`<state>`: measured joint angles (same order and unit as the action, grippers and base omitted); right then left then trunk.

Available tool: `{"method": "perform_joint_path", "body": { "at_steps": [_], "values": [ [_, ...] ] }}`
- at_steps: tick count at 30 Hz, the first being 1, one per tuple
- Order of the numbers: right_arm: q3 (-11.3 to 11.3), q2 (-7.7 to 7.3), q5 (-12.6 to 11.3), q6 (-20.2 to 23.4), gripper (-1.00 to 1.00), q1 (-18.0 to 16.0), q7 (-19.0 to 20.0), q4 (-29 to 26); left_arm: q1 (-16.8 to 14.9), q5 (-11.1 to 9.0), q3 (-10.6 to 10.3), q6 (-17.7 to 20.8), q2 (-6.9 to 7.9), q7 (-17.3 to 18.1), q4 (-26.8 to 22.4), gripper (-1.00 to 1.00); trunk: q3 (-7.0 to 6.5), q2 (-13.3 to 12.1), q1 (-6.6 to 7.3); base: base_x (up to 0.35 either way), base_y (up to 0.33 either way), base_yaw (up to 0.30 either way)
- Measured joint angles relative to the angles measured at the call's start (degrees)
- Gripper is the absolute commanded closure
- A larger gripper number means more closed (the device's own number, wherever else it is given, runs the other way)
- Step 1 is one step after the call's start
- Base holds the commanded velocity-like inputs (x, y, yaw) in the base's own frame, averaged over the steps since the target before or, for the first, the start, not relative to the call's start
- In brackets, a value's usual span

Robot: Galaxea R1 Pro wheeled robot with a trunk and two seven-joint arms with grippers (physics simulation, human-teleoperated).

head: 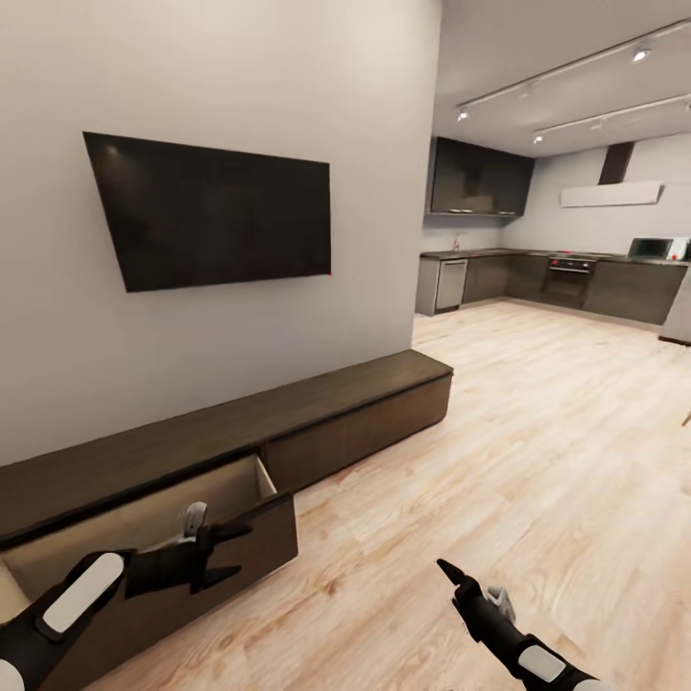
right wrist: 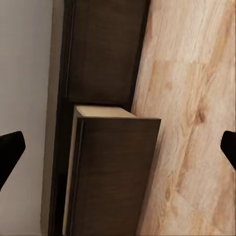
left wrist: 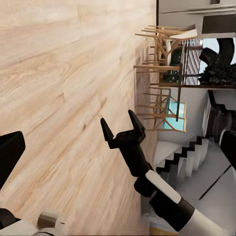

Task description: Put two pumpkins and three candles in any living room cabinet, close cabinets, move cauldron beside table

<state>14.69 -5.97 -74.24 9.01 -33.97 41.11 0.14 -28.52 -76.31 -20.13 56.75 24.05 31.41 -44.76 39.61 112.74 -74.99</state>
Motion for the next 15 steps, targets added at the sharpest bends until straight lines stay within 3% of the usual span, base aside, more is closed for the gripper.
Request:
{"method": "perform_joint_path", "body": {
  "at_steps": [3,7,10,15],
  "values": [
    [0.0,0.00,0.0,-0.5,-1.00,0.0,-0.1,0.0,0.0,0.5,-0.2,0.0,0.04,0.0,-0.3,-1.00,-0.54,-1.2,0.66,0.000,0.000,-0.276],
    [0.0,0.00,0.0,-0.7,-1.00,0.0,-0.4,0.1,0.0,3.0,0.0,0.0,0.03,0.0,-0.5,-1.00,-1.26,-2.8,1.54,-0.025,0.000,-0.276],
    [0.0,0.00,0.0,-0.8,-1.00,0.0,-0.7,0.1,-0.1,4.7,0.4,0.0,0.09,-0.1,-0.7,-1.00,-1.79,-4.0,2.17,-0.228,0.000,-0.276],
    [0.0,-0.01,0.0,-1.8,-1.00,0.0,-0.9,0.9,-0.2,5.4,0.5,0.0,0.29,-0.7,-4.2,-1.00,-2.69,-6.0,3.28,-0.212,0.000,-0.277]
  ]
}}
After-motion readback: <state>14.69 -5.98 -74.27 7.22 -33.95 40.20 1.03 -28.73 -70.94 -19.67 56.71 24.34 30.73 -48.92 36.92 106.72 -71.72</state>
